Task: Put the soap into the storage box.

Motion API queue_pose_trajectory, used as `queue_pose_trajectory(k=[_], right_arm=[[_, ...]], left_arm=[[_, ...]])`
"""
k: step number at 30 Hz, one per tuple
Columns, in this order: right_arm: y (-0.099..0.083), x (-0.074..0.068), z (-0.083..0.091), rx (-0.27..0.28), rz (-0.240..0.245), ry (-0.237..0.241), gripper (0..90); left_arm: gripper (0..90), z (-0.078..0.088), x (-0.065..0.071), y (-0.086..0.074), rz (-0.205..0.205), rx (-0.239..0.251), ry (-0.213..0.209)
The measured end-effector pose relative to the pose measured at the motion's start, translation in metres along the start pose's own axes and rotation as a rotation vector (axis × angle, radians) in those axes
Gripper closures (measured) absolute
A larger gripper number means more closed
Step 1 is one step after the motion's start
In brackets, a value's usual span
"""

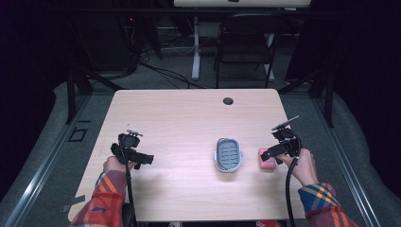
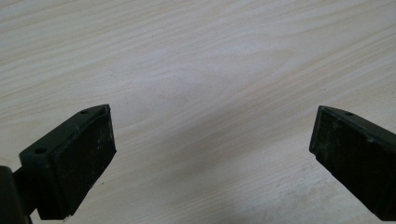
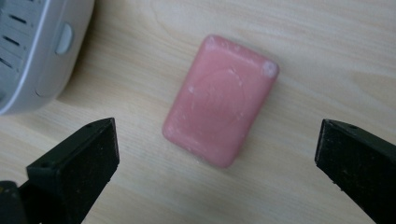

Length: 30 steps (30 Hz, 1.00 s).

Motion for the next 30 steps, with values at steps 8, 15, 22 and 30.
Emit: queue_pose_trajectory(k=[8,15,22,30], right_arm=[[0.014,-0.008,-0.017,-0.038,-0.012,-0.001,0.0],[0.015,-0.007,-0.033,-0.055,-0.023,-0.033,7.9],[0.012,0.001,-0.041,-0.105,-0.020,-0.069,23.6],[0.009,0.002,-0.044,-0.109,-0.026,-0.067,35.2]], left_arm=[[0.1,-0.001,0.004,0.002,-0.014,-0.002,-0.002],[0.2,-0.002,0.006,0.005,-0.022,0.000,-0.005],[0.3,-0.002,0.005,0.004,-0.021,-0.005,0.000],[0.5,-0.001,0.010,0.005,-0.034,-0.008,-0.001]])
Point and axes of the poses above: each handheld gripper's, and its own axes: z roughly backward along the jaws, y roughly out of its top, x roughly to its right, the point moved 9 cm from there along -z, roughly forward along the jaws, and after that the axes turned 2 degrees about z, right-handed, at the moved point
